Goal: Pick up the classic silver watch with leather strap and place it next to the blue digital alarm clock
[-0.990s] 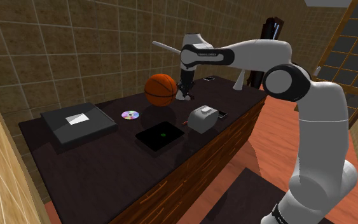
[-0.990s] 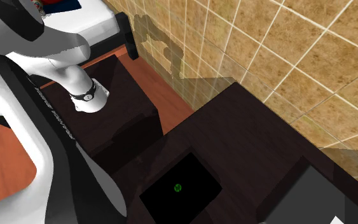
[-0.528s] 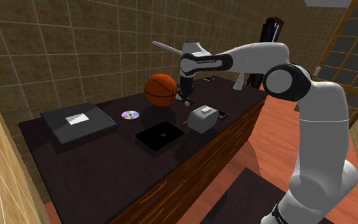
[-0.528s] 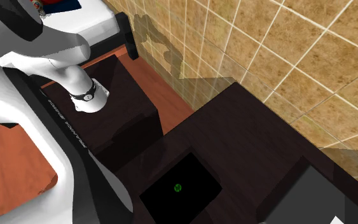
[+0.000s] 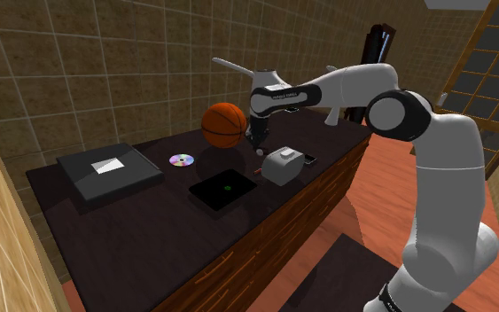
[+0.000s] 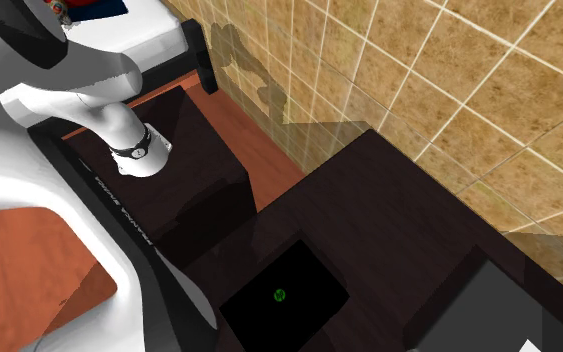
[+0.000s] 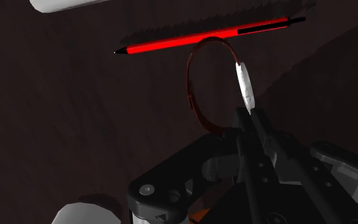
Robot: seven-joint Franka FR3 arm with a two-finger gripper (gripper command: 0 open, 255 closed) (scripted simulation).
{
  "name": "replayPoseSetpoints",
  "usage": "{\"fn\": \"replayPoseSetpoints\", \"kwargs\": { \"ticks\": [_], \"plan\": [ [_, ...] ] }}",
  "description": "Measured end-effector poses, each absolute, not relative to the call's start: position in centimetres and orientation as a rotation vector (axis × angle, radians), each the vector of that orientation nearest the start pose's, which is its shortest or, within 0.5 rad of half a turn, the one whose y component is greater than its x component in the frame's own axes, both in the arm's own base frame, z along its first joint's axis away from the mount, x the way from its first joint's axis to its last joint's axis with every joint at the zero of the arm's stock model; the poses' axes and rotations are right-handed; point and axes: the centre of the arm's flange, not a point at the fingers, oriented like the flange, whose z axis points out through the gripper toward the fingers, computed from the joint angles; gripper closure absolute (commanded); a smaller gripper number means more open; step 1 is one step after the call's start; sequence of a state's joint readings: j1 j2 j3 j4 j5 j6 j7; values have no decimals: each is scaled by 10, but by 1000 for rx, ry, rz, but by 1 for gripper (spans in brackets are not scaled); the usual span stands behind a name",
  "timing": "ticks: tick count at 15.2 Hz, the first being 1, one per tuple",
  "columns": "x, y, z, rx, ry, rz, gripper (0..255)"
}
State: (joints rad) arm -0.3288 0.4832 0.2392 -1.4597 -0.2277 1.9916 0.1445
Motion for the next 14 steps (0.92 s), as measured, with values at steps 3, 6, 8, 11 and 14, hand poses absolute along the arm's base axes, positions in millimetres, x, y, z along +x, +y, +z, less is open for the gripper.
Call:
{"fn": "replayPoseSetpoints", "kwargs": {
  "ticks": [3, 6, 8, 11, 14],
  "plan": [
    [695, -105, 402, -3227, 287, -108, 255],
    [694, -104, 384, -3227, 287, -107, 255],
    [694, -104, 374, -3227, 287, -107, 255],
    [695, -103, 358, -3227, 287, -107, 255],
    [695, -104, 355, -3227, 287, -108, 255]
  ]
}}
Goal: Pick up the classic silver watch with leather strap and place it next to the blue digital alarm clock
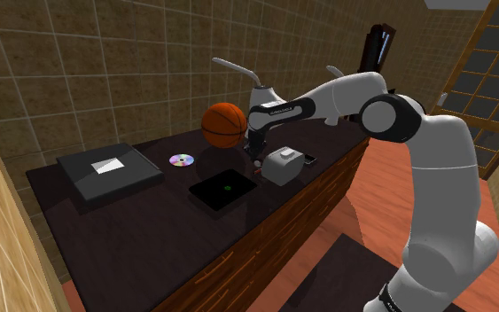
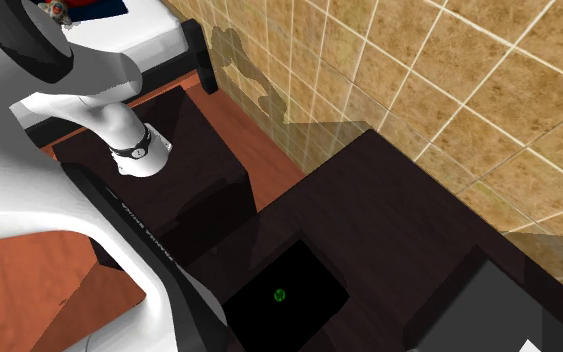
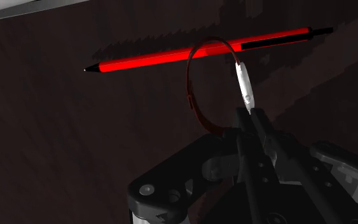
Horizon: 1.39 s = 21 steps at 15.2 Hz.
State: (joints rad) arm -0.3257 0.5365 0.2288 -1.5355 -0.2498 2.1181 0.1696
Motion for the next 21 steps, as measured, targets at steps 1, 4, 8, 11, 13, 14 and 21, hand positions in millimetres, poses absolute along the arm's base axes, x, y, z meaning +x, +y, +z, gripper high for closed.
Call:
{"fn": "replayPoseSetpoints", "kwargs": {
  "ticks": [1, 4, 8, 11, 13, 14, 21],
  "plan": [
    [695, -104, 355, -3227, 287, -108, 255],
    [695, -103, 355, -3227, 287, -108, 0],
    [695, -103, 355, -3227, 287, -108, 0],
    [694, -103, 361, -3227, 287, -108, 0],
    [693, -103, 383, -3227, 287, -110, 0],
    [694, -100, 395, -3227, 288, -110, 0],
    [692, -98, 405, -3227, 287, -108, 0]
  ]
}}
